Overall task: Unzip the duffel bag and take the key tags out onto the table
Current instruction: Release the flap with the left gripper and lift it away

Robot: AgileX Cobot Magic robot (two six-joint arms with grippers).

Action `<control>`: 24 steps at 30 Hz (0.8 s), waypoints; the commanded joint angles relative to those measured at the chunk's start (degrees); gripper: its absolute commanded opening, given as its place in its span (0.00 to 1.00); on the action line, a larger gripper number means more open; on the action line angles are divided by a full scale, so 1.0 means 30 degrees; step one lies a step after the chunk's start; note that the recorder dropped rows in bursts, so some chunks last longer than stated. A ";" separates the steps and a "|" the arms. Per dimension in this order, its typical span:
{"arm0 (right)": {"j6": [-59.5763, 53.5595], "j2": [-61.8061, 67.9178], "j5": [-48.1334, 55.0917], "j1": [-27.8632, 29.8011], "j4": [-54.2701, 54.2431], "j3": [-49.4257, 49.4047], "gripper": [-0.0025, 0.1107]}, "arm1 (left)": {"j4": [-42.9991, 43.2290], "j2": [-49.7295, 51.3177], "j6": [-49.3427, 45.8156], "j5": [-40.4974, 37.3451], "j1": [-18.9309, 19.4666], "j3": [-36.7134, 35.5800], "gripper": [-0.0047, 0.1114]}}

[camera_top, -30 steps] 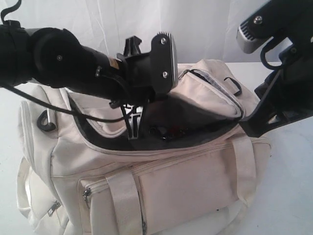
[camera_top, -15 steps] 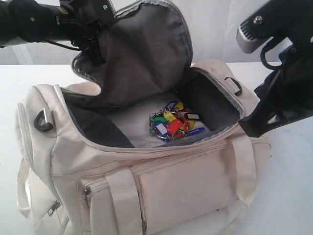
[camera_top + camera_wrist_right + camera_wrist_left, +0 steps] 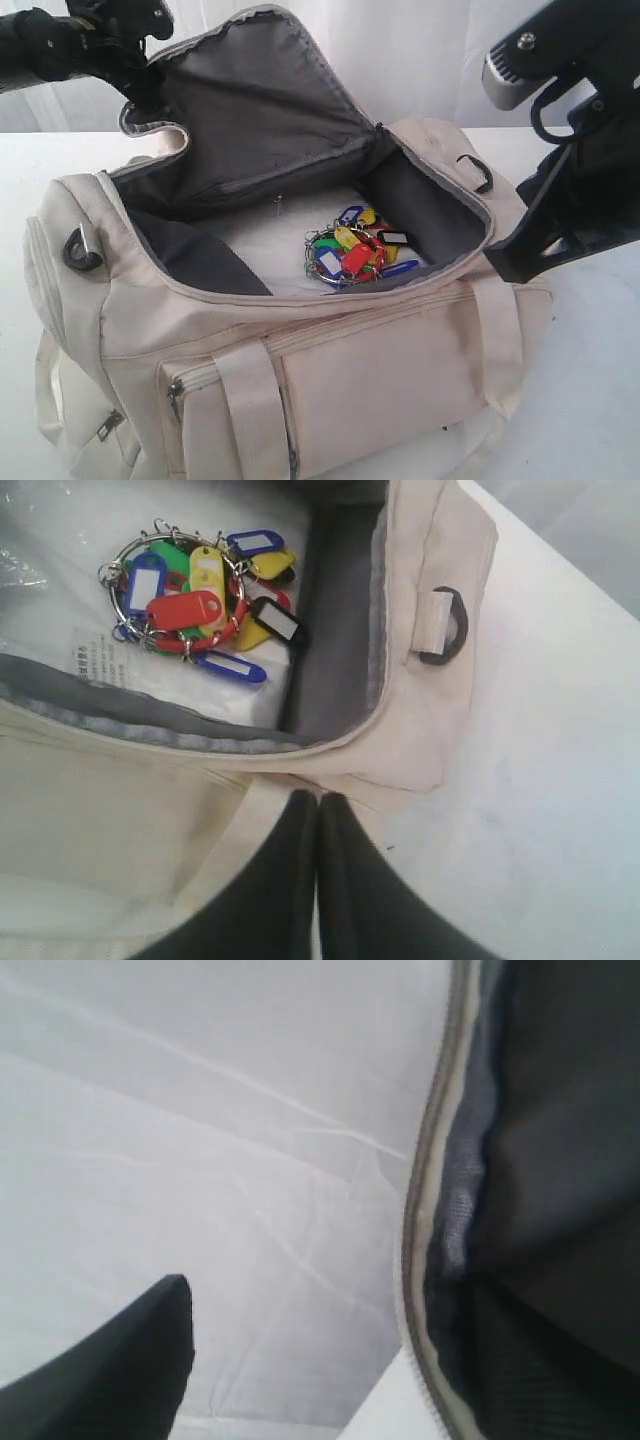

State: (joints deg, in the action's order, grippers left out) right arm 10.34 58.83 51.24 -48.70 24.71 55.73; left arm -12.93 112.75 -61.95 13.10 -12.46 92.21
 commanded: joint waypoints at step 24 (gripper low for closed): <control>0.0090 -0.0131 -0.0894 0.0069 0.0061 -0.0387 0.02 | -0.6513 0.0201 0.3776 -0.9925 0.1006 0.0855 0.80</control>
State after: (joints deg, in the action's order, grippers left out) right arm 10.34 58.83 49.33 -48.70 24.59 54.78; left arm -31.76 113.57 -57.56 -10.43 -9.52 92.92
